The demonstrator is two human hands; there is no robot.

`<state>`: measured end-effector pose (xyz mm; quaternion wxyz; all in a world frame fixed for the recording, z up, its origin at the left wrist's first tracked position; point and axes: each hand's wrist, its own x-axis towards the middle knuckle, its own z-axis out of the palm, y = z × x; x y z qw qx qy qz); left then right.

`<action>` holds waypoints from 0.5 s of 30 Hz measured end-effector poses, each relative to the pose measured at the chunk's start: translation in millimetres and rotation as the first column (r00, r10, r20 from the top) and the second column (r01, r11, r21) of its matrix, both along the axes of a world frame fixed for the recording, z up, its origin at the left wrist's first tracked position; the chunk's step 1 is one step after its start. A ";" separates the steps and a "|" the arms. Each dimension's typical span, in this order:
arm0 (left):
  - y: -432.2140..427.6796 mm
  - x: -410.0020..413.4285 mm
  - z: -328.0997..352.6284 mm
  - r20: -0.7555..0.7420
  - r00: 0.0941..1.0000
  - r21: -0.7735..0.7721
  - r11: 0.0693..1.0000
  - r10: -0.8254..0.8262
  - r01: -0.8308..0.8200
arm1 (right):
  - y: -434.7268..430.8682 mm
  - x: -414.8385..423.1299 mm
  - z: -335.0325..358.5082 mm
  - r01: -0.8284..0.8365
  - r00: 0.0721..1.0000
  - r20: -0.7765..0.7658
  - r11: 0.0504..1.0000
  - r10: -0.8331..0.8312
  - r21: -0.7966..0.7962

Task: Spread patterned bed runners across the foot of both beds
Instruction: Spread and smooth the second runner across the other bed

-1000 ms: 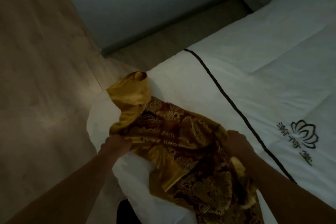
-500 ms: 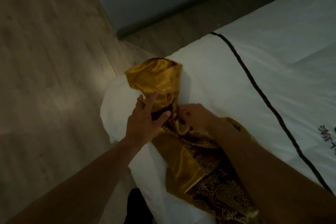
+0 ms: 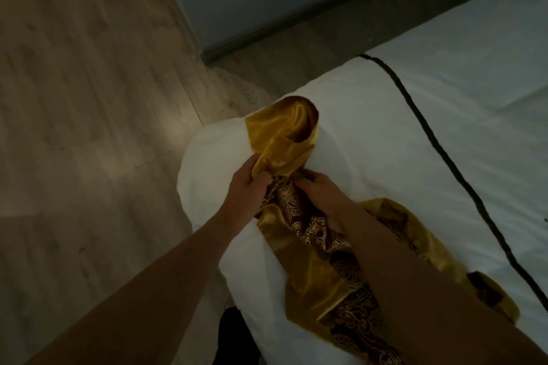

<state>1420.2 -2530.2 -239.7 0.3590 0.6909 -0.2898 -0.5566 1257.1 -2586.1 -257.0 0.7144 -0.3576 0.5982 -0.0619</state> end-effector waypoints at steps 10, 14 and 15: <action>-36.6 6.8 25.4 0.513 0.824 -0.437 0.899 0.241 0.009 | -55.6 -40.4 58.0 -0.024 0.817 -0.351 0.580 -0.458 -0.814; -60.0 24.7 20.4 0.620 0.769 -0.185 0.981 0.156 -0.050 | -88.4 -50.3 67.7 -0.366 0.812 -0.539 0.522 -0.226 -0.770; -61.0 23.4 17.3 0.648 0.757 -0.072 0.997 0.077 -0.040 | -89.7 -51.0 62.2 -0.486 0.763 -0.630 0.514 -0.147 -0.707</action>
